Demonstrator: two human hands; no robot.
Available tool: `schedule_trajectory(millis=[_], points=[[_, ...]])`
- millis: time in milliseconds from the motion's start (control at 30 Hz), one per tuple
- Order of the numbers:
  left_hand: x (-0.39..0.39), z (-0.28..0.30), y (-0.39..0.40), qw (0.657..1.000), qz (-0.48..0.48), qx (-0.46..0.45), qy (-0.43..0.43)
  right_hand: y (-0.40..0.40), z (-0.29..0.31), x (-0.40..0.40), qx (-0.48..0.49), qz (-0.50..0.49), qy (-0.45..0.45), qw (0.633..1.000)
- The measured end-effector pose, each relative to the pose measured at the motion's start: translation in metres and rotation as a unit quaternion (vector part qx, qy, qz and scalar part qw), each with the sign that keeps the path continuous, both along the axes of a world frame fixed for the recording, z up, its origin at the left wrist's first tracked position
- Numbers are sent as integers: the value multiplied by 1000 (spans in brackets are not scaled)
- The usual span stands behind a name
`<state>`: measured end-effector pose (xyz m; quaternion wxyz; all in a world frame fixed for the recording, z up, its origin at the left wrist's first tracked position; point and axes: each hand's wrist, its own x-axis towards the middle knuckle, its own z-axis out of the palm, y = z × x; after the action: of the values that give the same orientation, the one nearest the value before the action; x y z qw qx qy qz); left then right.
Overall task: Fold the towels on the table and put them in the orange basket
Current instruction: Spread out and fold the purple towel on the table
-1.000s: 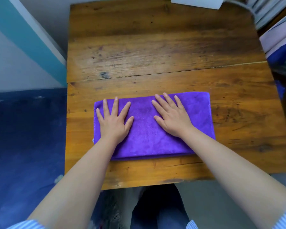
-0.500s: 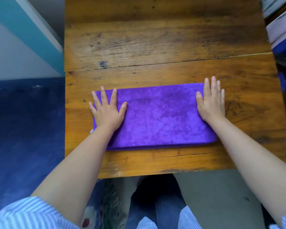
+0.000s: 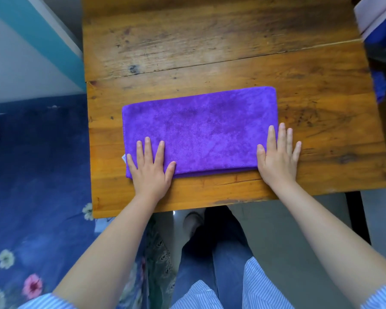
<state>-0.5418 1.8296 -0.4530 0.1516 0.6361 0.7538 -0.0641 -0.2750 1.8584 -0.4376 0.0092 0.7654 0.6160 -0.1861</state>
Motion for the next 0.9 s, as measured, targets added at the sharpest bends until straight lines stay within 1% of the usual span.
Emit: schedule_trajectory(millis=[133,233,300,400,467,567,700,833,900], points=[[0,8,3,999,-23,-23,24,-13,12,-8,32,-122,27,992],[7,20,7,997,-74,-10,14,-23,18,-17,17,-155,25,987],[20,27,16,996,-91,8,1,-22,21,-20,2,-176,37,984],[49,30,33,996,-70,26,-38,-13,24,-21,-11,-198,58,978],[70,26,37,996,-67,13,-57,-10,25,-17,-17,-204,66,977],[91,13,28,995,-91,-30,-31,-7,25,-12,-24,-210,77,974],[92,3,25,995,-94,-24,-2,-3,24,-9,-11,-233,110,966],[87,6,26,994,-103,-31,-20,0,23,-1,15,-251,79,965],[82,8,26,993,-109,-30,-29,0,21,0,19,-243,63,968]])
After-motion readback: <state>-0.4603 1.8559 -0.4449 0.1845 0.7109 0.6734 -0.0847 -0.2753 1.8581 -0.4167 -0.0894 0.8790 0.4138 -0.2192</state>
